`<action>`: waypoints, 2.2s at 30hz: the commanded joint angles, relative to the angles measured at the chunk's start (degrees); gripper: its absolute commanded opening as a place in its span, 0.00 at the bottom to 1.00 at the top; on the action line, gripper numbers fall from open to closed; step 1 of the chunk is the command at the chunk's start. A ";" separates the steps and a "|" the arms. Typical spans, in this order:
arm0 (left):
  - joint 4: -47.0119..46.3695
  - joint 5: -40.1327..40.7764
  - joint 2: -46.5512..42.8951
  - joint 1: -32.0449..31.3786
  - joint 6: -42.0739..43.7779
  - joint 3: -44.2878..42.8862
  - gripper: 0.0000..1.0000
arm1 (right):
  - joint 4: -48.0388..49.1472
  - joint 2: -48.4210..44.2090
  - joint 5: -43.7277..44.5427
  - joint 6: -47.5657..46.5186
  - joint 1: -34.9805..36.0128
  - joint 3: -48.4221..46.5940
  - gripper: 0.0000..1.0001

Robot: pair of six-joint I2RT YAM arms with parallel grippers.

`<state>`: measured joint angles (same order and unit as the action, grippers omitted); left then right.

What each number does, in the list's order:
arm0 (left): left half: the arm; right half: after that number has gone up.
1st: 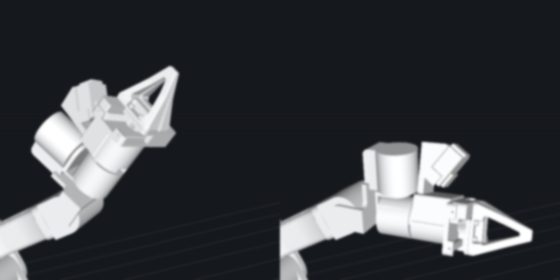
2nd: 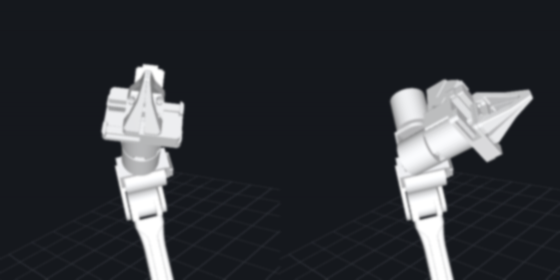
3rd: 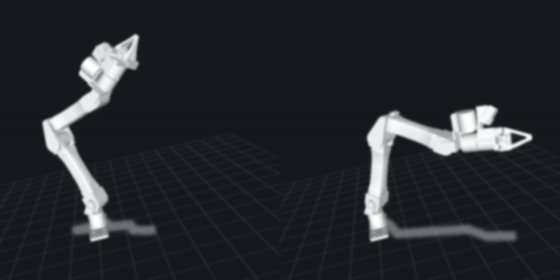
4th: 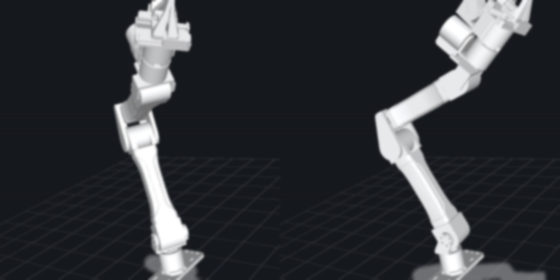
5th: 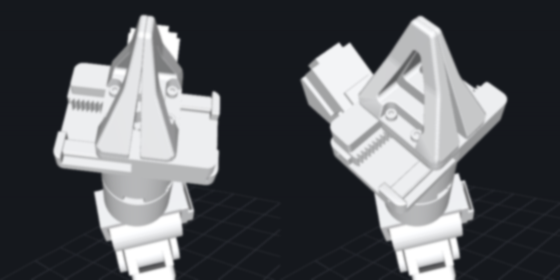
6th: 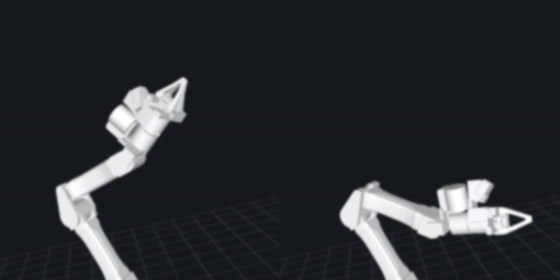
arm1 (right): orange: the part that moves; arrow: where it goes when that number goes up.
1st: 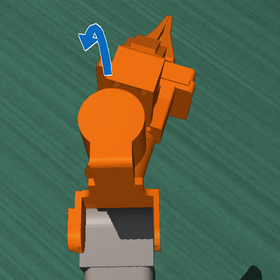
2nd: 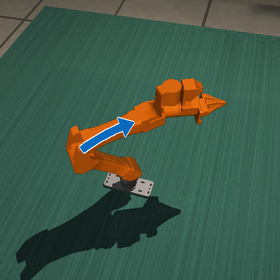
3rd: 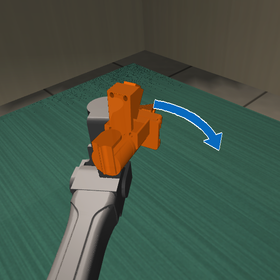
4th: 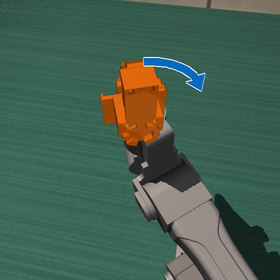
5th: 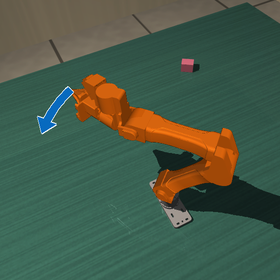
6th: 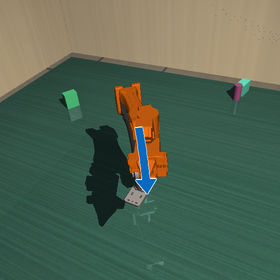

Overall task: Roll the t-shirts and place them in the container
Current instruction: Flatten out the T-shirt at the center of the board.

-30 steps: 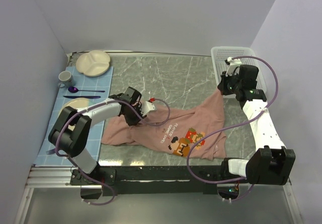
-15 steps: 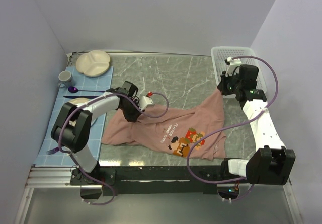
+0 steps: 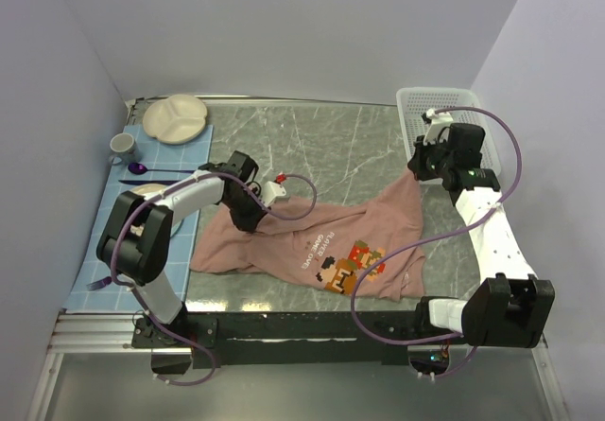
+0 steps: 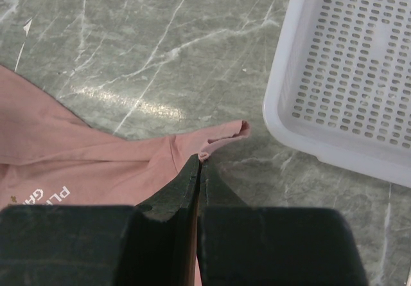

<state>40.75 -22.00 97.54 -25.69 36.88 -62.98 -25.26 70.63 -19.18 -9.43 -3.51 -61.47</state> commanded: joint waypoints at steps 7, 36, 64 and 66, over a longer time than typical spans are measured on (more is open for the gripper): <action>-0.76 0.72 -0.33 0.20 0.91 -0.92 0.17 | 1.96 -0.93 -0.60 0.55 0.17 -0.14 0.00; -3.38 13.82 -19.39 19.54 -4.63 -39.40 0.01 | 6.09 5.92 15.49 2.50 -5.98 -50.83 0.00; -25.98 23.76 -42.35 19.63 9.42 -49.43 0.01 | 18.83 -13.50 23.93 -24.83 -7.92 -68.70 0.00; -25.03 23.06 -40.94 19.63 13.19 -49.87 0.01 | 20.59 -12.28 23.05 -26.78 -7.92 -66.95 0.00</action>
<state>17.74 -4.38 52.84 -6.57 41.10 -111.44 -10.63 54.35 0.47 -27.38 -11.29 -132.35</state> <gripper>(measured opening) 0.022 0.013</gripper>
